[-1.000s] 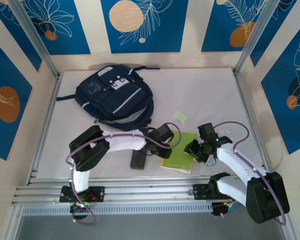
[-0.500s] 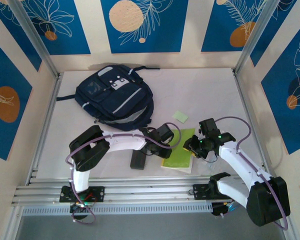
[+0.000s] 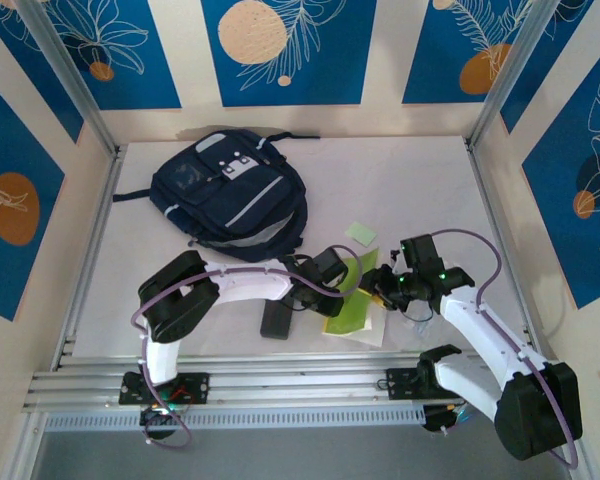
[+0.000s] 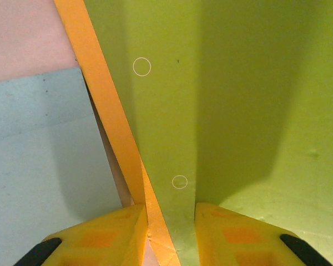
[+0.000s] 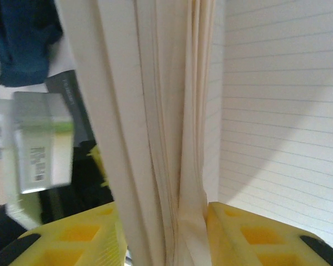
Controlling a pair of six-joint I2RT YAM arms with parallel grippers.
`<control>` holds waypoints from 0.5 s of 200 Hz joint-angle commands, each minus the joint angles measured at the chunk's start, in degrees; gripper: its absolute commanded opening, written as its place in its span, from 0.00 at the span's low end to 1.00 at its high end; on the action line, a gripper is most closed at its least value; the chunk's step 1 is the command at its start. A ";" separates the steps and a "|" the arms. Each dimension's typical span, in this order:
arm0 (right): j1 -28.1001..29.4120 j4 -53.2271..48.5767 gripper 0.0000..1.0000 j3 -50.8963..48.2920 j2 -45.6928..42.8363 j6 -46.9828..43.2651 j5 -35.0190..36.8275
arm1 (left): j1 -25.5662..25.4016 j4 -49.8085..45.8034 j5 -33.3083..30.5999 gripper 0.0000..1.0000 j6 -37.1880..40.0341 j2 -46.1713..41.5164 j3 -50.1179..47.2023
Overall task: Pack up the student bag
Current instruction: Pick up the book from the bottom-center of the table.
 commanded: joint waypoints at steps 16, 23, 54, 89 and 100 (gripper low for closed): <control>0.24 1.98 0.41 0.01 -0.07 -2.35 -2.81 | 0.11 -1.77 0.80 0.29 -0.34 1.85 0.13; 0.21 1.51 0.41 -0.09 -0.07 -2.78 -1.94 | 0.08 -1.81 0.81 0.29 -0.31 1.80 0.10; 0.31 -1.62 0.41 0.11 0.02 -4.45 2.72 | 0.06 -1.94 0.81 0.29 -0.40 1.69 0.05; 0.43 -2.50 0.28 0.33 0.37 -4.61 3.91 | 0.10 -2.34 0.60 0.29 -0.43 1.41 0.10; 0.41 -3.56 0.21 0.82 0.35 -4.72 4.79 | 0.17 -2.59 0.30 0.29 -0.52 1.23 0.06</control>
